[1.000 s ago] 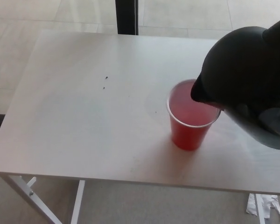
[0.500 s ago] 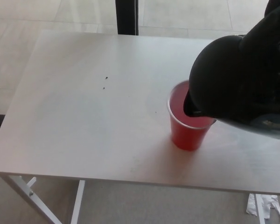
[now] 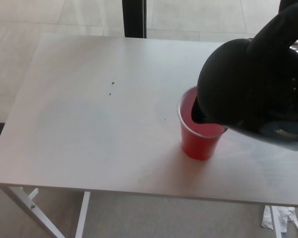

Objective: The robot uses its right hand to lift up a kettle kept on the middle of the desk by its handle and tilt it into a glass kept next to it to pour out water

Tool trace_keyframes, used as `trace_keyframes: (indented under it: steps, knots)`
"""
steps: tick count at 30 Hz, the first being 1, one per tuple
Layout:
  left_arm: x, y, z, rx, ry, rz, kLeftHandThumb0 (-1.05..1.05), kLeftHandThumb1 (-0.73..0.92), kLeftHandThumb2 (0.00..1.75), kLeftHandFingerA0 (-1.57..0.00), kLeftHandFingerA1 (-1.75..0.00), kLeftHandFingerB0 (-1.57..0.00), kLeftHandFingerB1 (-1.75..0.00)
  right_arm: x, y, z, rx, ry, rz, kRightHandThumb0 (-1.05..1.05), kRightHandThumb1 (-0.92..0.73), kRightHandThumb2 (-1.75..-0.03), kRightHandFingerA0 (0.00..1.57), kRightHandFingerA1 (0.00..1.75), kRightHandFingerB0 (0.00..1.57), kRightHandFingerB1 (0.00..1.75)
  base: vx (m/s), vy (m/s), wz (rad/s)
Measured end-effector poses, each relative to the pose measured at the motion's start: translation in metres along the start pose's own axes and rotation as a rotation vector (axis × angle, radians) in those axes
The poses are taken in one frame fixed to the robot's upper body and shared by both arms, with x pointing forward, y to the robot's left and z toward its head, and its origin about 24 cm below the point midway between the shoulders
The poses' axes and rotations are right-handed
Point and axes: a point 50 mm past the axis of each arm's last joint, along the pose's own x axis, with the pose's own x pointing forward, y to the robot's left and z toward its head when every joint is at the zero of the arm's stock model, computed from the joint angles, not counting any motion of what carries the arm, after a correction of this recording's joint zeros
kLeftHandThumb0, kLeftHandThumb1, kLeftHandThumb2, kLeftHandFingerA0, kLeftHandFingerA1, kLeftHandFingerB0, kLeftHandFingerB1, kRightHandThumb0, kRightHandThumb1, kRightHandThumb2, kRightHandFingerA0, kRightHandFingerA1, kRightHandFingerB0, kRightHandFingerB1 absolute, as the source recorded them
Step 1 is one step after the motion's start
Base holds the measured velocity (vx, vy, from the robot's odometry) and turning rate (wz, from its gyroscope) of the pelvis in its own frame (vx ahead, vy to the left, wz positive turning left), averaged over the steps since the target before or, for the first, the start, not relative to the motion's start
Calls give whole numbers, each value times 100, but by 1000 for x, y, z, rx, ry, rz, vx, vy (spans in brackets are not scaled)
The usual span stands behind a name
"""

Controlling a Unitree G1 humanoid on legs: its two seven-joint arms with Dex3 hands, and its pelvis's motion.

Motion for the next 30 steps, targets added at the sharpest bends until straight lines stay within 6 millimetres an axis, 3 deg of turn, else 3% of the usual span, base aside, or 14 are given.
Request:
trace_keyframes:
  steps: [2, 3, 6, 8, 9, 11, 12, 13, 14, 15, 19, 20, 22, 30]
  knots:
    - [0, 0, 0, -2, 1, 0, -105, 36, 122, -129, -110, -93, -156, 1, 0, -1, -22, 11, -5, -20, -47, -107, 91, 175, 67, 163, 0, 0, 0]
    - [0, 0, 0, -3, 2, -1, -105, 34, 123, -133, -105, -95, -155, 1, 0, -1, -28, 13, -7, -25, -52, -100, 90, 175, 70, 146, 0, 0, 0]
    - [0, -1, 1, -6, 3, -2, -105, 40, 118, -136, -106, -101, -148, 3, 1, 2, -78, 14, -17, -24, -51, -101, 89, 175, 66, 153, 0, 0, 0]
    - [1, -1, 2, -6, 1, -3, -105, 38, 117, -136, -102, -104, -146, 4, 1, 5, -107, 12, -22, -23, -56, -85, 90, 175, 78, 117, 0, 0, 0]
    - [1, -1, 2, -6, 2, -3, -105, 35, 123, -132, -107, -94, -154, 5, 2, 6, -122, 10, -25, -42, -57, -98, 118, 136, 79, 103, 0, 0, 0]
    - [1, -1, 2, -7, 3, -4, -105, 35, 123, -133, -107, -94, -155, 6, 3, 11, -162, 1, -30, -36, -49, -93, 122, 136, 86, 97, 0, 0, 0]
    - [1, -2, 2, -7, 2, -4, -105, 35, 123, -133, -107, -94, -155, 7, 3, 13, -181, -8, -35, -36, -49, -93, 122, 136, 86, 97, 0, 0, 0]
    - [1, -2, 2, -7, 2, -4, -105, 36, 122, -128, -112, -93, -156, 7, 3, 15, -196, -15, -39, -25, -54, -79, 93, 175, 83, 136, 0, 0, 0]
    - [1, -2, 2, -7, 2, -4, -105, 36, 122, -127, -113, -92, -157, 7, 5, 19, -226, -32, -42, -27, -57, -81, 92, 175, 84, 132, 0, 0, 0]
    - [1, -2, 2, -8, 1, -4, -105, 35, 121, -128, -111, -91, -158, 7, 5, 20, -242, -40, -43, -28, -53, -94, 93, 175, 80, 147, 0, 0, 0]
    - [2, -3, 4, -12, -1, -8, -105, 36, 121, -131, -108, -92, -157, 6, 7, 33, -318, -104, -58, -36, -58, -64, 96, 175, 79, 149, 0, 0, 0]
    - [2, -4, 4, -12, -1, -9, -105, 36, 122, -127, -113, -91, -158, 6, 8, 35, -336, -117, -65, -32, -51, -82, 99, 175, 76, 159, 0, 0, 0]
    - [2, -4, 4, -12, -2, -9, -105, 35, 121, -127, -113, -92, -156, 7, 8, 39, -365, -140, -80, -32, -53, -92, 100, 175, 75, 161, 0, 0, 0]
    - [2, -4, 4, -11, -4, -11, -105, 36, 122, -127, -111, -96, -151, 4, 14, 57, -486, -246, -128, -29, -41, -116, 104, 175, 82, 160, 0, 0, 0]
